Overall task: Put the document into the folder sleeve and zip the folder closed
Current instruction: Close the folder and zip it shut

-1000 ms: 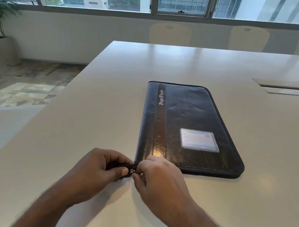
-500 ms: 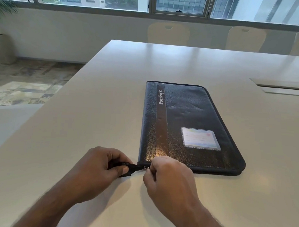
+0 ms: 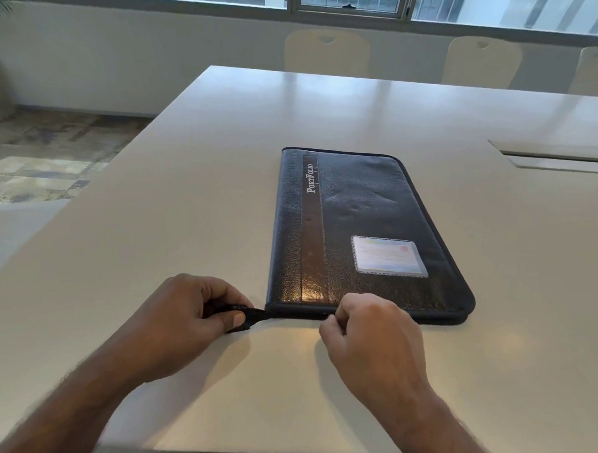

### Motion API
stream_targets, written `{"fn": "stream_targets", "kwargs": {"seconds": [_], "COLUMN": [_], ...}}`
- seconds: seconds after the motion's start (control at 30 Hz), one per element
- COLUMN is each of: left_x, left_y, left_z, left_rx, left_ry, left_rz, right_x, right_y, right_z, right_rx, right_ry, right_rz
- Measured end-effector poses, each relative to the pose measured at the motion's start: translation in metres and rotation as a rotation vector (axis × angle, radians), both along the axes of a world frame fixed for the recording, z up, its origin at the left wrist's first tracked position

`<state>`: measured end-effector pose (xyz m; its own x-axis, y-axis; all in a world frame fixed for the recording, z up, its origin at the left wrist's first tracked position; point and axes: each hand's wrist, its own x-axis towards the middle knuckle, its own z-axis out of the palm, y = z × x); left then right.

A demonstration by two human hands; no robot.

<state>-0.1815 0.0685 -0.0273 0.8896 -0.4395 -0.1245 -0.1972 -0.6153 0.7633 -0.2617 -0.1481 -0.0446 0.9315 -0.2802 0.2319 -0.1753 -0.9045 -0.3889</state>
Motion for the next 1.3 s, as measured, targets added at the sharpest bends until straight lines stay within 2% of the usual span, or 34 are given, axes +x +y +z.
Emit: {"fn": "stream_targets", "kwargs": {"seconds": [0.53, 0.6, 0.7, 0.77, 0.87, 0.97, 1.07, 1.23, 1.3], "left_x": [-0.002, -0.001, 0.001, -0.001, -0.006, -0.008, -0.005, 0.008, 0.011], "left_y": [-0.001, -0.004, -0.02, -0.04, -0.081, -0.127, -0.167, -0.188, -0.187], "left_z": [0.001, 0.002, 0.011, 0.022, 0.032, 0.027, 0.013, -0.019, -0.029], "left_rx": [0.066, 0.113, 0.164, 0.12, 0.061, 0.104, 0.199, 0.412, 0.432], "left_ry": [-0.063, -0.123, -0.37, -0.466, -0.556, -0.662, -0.736, -0.656, -0.655], "left_rz": [0.0, 0.006, -0.023, -0.087, -0.321, -0.54, -0.629, -0.711, -0.732], "right_x": [-0.037, -0.04, -0.042, -0.043, -0.044, -0.044, -0.046, -0.052, -0.054], "right_y": [-0.091, -0.102, -0.108, -0.109, -0.11, -0.112, -0.114, -0.121, -0.126], "right_z": [0.001, 0.001, 0.001, 0.0, -0.002, -0.003, -0.003, -0.005, -0.007], "right_rx": [0.028, 0.056, 0.086, 0.104, 0.125, 0.148, 0.151, 0.149, 0.145], "right_ry": [-0.049, -0.056, -0.069, -0.083, -0.092, -0.107, -0.125, -0.129, -0.118], "right_rz": [-0.31, -0.321, -0.299, -0.286, -0.261, -0.235, -0.193, -0.128, -0.114]}}
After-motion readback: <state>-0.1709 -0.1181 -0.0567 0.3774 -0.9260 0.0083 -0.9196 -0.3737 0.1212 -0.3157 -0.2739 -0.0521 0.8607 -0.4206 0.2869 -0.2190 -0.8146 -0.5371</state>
